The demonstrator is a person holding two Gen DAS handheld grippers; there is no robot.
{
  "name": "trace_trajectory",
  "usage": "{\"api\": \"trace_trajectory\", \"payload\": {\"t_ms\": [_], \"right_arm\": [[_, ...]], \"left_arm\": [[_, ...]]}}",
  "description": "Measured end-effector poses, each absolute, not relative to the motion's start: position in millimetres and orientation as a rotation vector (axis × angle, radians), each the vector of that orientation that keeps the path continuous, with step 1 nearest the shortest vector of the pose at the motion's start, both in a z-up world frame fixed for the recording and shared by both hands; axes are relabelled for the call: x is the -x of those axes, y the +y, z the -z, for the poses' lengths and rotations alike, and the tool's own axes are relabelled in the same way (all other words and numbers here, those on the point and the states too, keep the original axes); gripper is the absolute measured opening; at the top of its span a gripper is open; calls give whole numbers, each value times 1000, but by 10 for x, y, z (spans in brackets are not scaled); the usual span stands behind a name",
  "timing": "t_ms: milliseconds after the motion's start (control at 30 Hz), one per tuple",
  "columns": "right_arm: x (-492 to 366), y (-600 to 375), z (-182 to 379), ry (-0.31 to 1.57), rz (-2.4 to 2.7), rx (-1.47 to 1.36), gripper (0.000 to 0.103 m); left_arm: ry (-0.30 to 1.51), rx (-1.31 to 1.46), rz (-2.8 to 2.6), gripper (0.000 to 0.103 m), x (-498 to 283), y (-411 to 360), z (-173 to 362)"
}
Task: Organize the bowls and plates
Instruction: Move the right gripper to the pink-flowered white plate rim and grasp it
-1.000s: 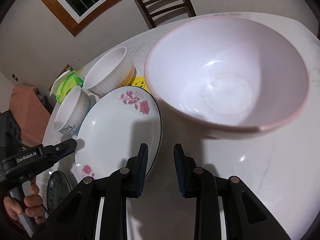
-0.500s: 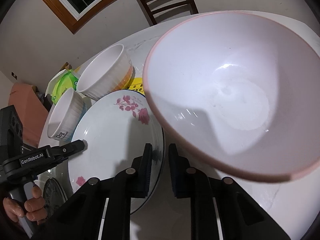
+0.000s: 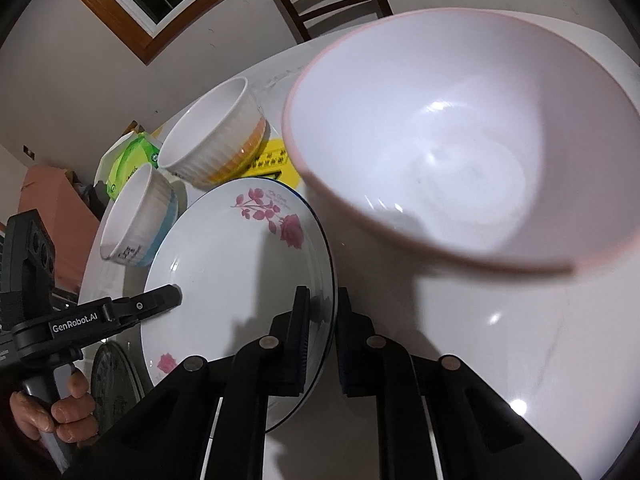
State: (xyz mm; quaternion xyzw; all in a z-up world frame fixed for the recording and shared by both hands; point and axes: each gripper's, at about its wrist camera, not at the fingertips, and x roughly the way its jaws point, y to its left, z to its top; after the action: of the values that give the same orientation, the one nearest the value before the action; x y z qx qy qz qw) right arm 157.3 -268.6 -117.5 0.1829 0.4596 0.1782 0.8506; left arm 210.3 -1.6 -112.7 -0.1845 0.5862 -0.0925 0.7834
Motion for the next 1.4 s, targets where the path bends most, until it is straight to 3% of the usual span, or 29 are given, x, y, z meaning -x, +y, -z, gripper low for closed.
{"api": "trace_trajectory", "payload": {"t_ms": [833,1400], "right_arm": [[-518,-3137,1330,1046,-317,-443,13],[-475,-3223,1368,1035,-356,-459,14]], "left_arm": [[1361,326,299,15,-1081,-515,1177],[1336,348,295,15,-1058,-442,1174]]}}
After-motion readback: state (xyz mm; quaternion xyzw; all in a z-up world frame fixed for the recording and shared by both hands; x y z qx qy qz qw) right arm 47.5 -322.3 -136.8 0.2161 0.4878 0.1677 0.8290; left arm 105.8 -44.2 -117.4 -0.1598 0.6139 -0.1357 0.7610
